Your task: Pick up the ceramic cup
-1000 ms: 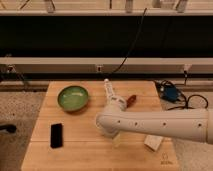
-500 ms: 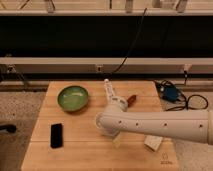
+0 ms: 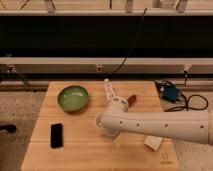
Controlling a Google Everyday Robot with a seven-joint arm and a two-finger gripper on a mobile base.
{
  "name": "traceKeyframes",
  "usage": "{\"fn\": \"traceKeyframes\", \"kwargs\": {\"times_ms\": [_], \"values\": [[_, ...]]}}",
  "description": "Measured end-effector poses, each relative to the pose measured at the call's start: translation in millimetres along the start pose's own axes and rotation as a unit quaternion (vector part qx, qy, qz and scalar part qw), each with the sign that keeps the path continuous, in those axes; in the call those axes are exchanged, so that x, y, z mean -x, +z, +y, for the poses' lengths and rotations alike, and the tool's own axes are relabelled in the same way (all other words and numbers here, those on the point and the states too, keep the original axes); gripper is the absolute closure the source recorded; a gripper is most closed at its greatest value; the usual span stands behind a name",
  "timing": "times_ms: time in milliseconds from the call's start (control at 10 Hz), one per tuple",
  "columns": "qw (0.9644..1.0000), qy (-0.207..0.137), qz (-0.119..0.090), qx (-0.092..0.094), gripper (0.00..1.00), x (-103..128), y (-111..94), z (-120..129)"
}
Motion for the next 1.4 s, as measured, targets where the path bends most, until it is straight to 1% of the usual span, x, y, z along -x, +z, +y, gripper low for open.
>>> {"fn": "traceKeyframes", "kwargs": {"times_ms": [1400], "values": [[0.9999,0.008,-0.007,-0.007,0.2,-3.5,1.9,3.7]]}}
